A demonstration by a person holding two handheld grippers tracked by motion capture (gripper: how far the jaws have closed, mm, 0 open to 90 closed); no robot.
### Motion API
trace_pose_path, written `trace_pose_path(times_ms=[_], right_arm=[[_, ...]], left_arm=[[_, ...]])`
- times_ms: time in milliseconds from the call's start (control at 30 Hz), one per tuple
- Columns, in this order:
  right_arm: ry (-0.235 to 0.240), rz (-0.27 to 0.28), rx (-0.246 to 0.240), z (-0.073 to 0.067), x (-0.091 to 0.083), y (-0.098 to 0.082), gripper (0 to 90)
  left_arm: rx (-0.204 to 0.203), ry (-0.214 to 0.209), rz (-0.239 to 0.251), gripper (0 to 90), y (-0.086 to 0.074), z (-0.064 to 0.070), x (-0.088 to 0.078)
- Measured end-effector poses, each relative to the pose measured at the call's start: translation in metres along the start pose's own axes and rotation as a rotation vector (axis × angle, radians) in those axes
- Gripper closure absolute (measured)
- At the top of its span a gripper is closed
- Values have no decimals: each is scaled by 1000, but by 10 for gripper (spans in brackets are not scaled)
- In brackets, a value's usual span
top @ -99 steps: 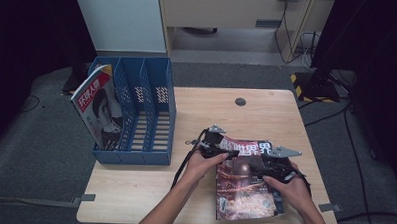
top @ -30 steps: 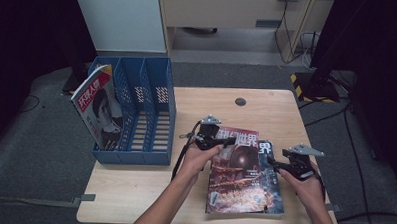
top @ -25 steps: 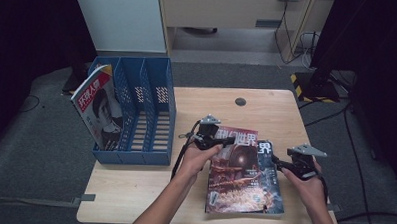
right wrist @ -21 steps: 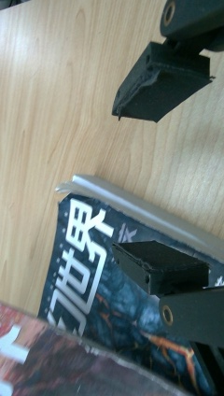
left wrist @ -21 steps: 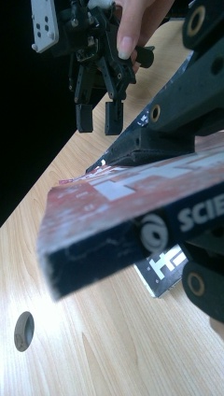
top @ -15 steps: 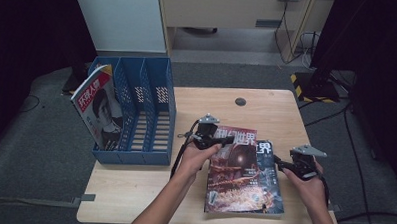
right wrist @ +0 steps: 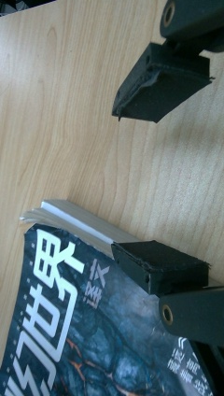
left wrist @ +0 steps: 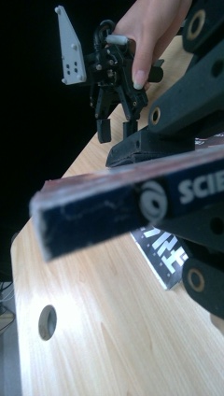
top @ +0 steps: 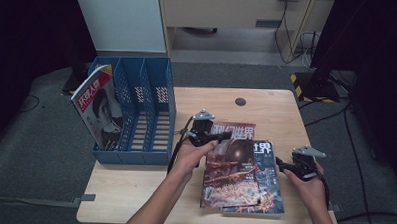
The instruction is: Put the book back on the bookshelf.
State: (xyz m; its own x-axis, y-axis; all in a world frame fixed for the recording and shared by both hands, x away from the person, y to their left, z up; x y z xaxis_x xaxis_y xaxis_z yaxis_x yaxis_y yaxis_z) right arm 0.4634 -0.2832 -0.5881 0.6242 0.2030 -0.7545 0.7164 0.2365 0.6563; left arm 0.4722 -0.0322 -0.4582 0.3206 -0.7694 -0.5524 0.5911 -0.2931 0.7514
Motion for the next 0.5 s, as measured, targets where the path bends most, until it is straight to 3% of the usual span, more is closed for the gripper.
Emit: trace_pose_path(times_ms=[500], right_arm=[[-3,-14,4,2,2,-3,288]], left_arm=[[14,5,39,829,14,-1,-23]])
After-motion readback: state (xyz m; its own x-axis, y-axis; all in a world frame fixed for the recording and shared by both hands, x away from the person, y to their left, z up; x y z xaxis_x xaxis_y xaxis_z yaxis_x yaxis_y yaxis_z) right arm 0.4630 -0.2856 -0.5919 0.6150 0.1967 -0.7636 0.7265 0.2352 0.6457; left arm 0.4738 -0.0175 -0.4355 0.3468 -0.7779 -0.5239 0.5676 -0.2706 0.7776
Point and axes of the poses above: each handheld gripper's, and its own axes: x roughly forward along the jaws, y roughly out of its top, z roughly to its right, the point moved 10 cm from there along x, roughly forward along the jaws, and after that the axes turned 9 degrees about -z, right-handed, at the moved point
